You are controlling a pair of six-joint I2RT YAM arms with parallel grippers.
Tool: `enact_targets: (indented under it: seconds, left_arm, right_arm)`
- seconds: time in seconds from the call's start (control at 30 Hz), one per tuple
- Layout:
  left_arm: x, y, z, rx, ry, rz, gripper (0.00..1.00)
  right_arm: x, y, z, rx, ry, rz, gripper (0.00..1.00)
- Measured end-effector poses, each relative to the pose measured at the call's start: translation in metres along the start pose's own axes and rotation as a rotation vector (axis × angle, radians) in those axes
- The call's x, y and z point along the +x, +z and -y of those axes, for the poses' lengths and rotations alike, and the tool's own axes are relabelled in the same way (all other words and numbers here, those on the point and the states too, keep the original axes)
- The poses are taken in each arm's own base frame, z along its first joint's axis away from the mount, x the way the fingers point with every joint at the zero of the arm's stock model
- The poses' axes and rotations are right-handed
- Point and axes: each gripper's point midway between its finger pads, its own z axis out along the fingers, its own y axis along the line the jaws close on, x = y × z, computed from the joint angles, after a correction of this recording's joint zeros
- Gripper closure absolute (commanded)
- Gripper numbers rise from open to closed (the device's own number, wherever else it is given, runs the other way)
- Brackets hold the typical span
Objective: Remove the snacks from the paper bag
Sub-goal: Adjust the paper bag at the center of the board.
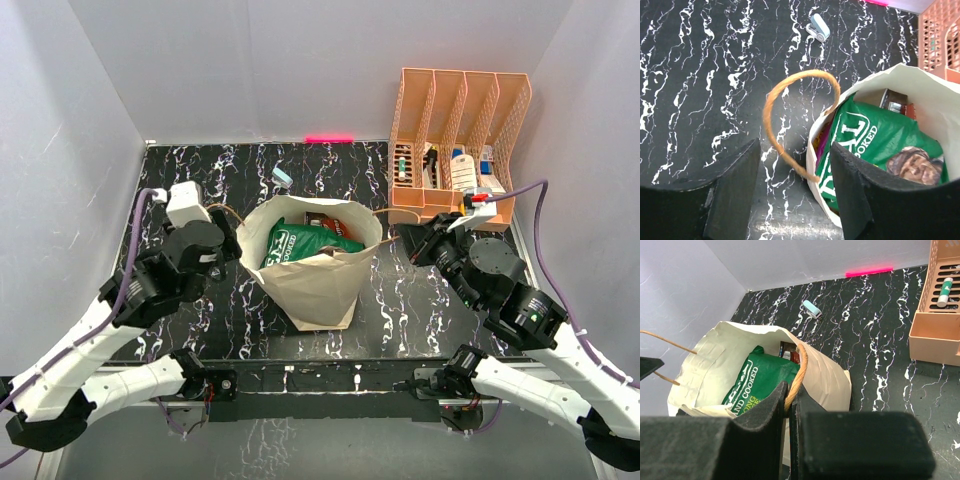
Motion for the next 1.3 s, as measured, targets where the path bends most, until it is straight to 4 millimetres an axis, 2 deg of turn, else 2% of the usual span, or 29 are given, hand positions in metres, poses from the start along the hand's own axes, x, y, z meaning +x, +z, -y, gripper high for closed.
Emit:
enact_targets:
  seconds: [0.17,0.3,0.4,0.53,0.63,0.8,0.9,1.03,1.17,1.3]
  left_arm:
    - [0.004,0.015,0.008,-0.039,0.061,-0.003,0.56]
    - [0.009,0.026,0.017,-0.040,0.079,-0.023,0.59]
    - [0.010,0.032,0.022,-0.011,0.045,-0.049,0.62]
    - [0.001,0.039,0.027,0.054,-0.027,-0.061,0.64]
    - [-0.002,0.041,0.031,0.089,-0.055,-0.070,0.73]
    - [0.007,0.047,0.039,0.120,-0.050,-0.122,0.83]
    - [0.008,0.046,0.042,0.139,-0.057,-0.134,0.99]
    - [-0.004,0.036,0.044,0.163,-0.068,-0.121,1.00]
    - [-0.034,0.020,0.047,0.188,-0.076,-0.069,1.00]
    - [-0.044,0.011,0.044,0.190,-0.039,-0.065,1.00]
  right_arm:
    - [0.000,-0.001,-0.001,-0.008,0.004,-0.002,0.92]
    - [0.001,-0.002,-0.001,-0.010,0.008,-0.006,0.92]
    - [0.001,-0.002,-0.002,-0.014,0.012,-0.008,0.92]
    - [0.001,-0.003,-0.003,-0.016,0.017,-0.009,0.92]
    - [0.001,-0.003,-0.003,-0.016,0.019,-0.009,0.92]
    - [0.001,-0.004,-0.003,-0.020,0.024,-0.009,0.92]
    - [0.002,-0.004,-0.003,-0.019,0.023,-0.012,0.92]
    - [0.002,-0.004,-0.003,-0.021,0.022,-0.014,0.92]
    - [0.004,-0.003,-0.005,-0.033,0.015,-0.024,0.92]
    - [0.006,0.000,-0.016,-0.085,0.006,-0.035,0.92]
